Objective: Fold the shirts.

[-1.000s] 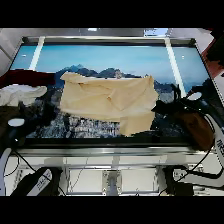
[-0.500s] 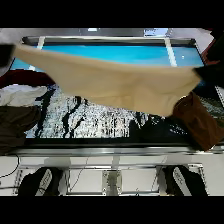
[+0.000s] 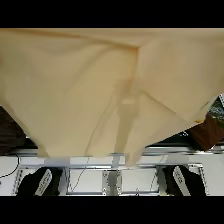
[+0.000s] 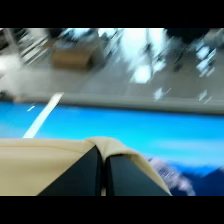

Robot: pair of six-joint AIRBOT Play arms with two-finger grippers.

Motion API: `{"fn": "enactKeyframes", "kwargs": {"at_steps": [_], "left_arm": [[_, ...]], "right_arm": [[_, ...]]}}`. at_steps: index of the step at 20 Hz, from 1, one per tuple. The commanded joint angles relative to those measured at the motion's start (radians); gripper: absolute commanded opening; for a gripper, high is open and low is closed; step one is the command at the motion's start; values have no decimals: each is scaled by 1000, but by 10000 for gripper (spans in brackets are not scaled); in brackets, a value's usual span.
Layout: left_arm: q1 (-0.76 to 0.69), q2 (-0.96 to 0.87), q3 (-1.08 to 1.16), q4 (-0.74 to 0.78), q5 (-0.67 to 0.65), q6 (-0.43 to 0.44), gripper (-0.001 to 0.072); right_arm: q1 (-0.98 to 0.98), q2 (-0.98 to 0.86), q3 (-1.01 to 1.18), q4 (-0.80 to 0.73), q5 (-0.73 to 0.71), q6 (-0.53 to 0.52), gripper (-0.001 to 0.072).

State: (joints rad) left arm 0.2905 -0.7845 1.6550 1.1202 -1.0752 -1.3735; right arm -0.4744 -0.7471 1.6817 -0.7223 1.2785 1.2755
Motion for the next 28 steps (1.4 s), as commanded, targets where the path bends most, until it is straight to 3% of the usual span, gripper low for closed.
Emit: {"fn": "enactKeyframes", "kwargs": {"at_steps": [1, 4, 7, 11, 14, 18, 23, 25, 28], "left_arm": [[-27, -203, -11, -38, -206, -16, 10], [-103, -414, -113, 2, -177, -5, 10], [-172, -641, -180, 105, -97, -12, 10], [-199, -860, -181, 113, 47, -95, 10], [-200, -883, -176, 112, 89, -96, 10], [-211, -831, -137, 108, -19, -57, 10], [-222, -771, -150, 117, -290, 35, 10], [-223, -772, -198, 115, -323, 35, 10], [-223, -772, -320, 110, -297, 36, 10]], "right_arm": [[34, -201, -74, 119, 147, -29, 32], [143, -365, -219, -24, 80, -47, 32], [253, -541, -348, -159, -111, -45, 32], [336, -752, -397, -139, -359, -45, 32], [343, -790, -395, -135, -471, -46, 32], [315, -787, -307, -222, -298, -46, 32], [319, -767, -309, -383, -29, -47, 32], [327, -767, -339, -402, 44, -70, 32], [349, -767, -431, -413, 28, -73, 32]]}}
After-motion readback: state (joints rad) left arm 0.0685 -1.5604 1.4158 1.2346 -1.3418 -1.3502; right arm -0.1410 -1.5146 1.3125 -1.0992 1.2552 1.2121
